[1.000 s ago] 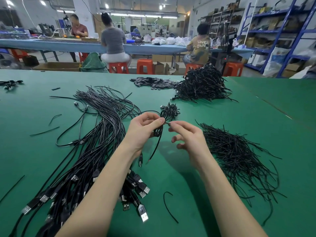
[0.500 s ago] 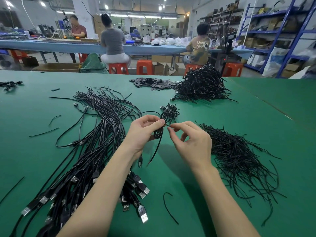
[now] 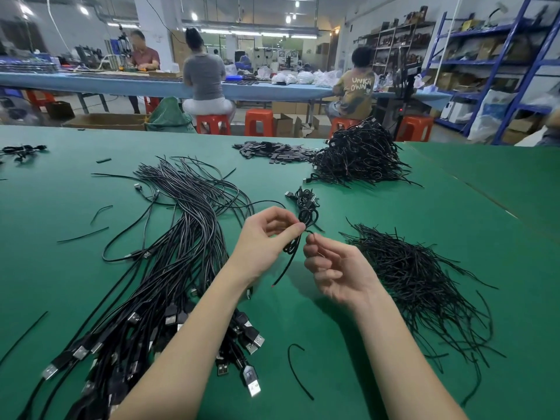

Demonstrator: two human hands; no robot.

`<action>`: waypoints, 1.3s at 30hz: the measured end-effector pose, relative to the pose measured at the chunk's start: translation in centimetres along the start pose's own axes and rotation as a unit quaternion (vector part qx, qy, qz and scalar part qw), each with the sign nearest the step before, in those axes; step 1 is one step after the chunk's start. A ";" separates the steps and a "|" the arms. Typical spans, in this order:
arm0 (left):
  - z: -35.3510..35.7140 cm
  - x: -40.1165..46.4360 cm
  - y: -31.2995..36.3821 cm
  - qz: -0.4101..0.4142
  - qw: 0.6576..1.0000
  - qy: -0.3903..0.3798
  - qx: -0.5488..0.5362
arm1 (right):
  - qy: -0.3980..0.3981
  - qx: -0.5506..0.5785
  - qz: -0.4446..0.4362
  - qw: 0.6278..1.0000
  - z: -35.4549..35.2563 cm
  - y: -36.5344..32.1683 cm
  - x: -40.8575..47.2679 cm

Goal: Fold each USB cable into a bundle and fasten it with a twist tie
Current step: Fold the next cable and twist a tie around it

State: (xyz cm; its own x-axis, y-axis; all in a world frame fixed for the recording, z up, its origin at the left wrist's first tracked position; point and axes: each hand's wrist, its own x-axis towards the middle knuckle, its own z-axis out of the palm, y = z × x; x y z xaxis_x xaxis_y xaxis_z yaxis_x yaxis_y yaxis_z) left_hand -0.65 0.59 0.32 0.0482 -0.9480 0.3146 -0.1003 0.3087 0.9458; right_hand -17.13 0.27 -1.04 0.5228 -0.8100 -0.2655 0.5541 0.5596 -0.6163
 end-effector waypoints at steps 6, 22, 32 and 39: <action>0.6 3.8 -2.0 -0.157 0.976 0.135 -0.067 | 0.208 -0.365 -0.220 0.880 -0.6 2.5 2.2; 4.5 14.8 -6.4 -0.161 0.970 0.022 0.181 | 0.225 -0.515 -0.258 0.786 -1.2 3.6 3.3; 1.4 7.3 -3.7 -0.115 0.974 -0.017 0.195 | 0.227 -0.524 -0.251 0.782 -1.0 3.6 3.3; -0.5 1.9 -2.8 -0.120 0.986 -0.035 0.112 | 0.201 -0.544 -0.219 0.785 -0.6 3.3 3.1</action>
State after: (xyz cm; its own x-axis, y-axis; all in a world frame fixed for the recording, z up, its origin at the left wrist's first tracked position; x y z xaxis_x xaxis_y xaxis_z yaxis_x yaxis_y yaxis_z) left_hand 0.23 -1.99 -1.69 0.0303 -0.9971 0.0697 -0.3117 0.0568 0.9485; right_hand -14.06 -0.45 -4.32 0.0679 -0.9952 0.0709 -0.3712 -0.0912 -0.9241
